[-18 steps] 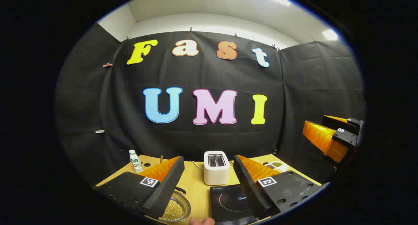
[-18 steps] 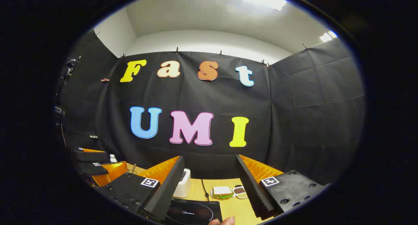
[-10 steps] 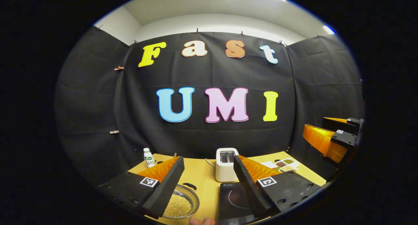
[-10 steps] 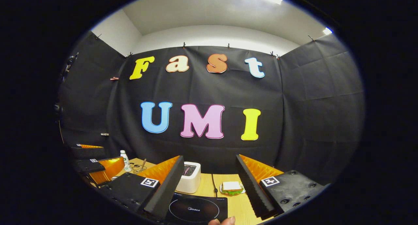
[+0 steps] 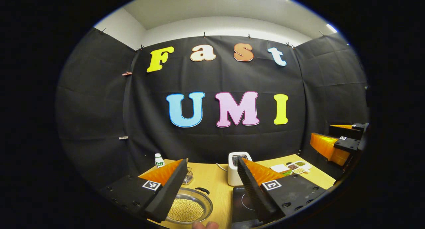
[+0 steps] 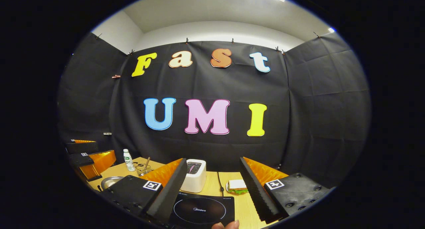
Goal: First push the handle of the pot to place it horizontally, then grasp the pot with both hands and set it on the induction cooktop.
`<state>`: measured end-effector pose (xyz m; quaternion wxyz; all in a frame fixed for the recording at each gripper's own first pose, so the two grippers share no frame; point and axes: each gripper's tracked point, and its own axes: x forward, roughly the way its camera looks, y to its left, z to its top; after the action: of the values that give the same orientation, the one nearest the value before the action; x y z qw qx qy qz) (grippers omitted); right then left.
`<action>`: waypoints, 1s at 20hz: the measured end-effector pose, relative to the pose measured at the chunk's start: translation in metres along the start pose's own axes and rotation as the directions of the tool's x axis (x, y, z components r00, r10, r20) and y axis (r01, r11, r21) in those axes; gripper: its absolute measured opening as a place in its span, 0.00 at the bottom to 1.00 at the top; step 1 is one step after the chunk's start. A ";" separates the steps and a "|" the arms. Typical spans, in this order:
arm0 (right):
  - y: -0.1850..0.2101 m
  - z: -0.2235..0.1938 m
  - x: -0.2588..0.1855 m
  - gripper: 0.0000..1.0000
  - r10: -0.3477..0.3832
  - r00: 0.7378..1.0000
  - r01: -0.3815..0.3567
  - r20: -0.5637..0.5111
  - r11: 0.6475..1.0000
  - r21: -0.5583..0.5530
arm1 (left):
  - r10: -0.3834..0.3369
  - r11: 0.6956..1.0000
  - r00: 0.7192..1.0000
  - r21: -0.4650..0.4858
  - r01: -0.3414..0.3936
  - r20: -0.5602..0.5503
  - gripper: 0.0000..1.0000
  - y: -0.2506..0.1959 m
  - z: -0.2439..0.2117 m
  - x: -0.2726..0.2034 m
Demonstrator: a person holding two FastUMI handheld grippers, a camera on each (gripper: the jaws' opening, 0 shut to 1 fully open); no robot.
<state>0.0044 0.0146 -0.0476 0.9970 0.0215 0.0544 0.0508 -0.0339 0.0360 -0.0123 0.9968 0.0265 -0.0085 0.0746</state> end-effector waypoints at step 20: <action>0.032 -0.008 -0.028 0.97 0.032 0.999 -0.033 -0.015 0.997 -0.068 | -0.257 0.961 0.843 -0.031 0.276 -0.473 0.05 0.016 -0.141 -0.076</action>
<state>-0.0273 0.0436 -0.0512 0.9958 -0.0123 0.0594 0.0691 -0.1097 0.0479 -0.1541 0.9685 0.0272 0.2399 -0.0602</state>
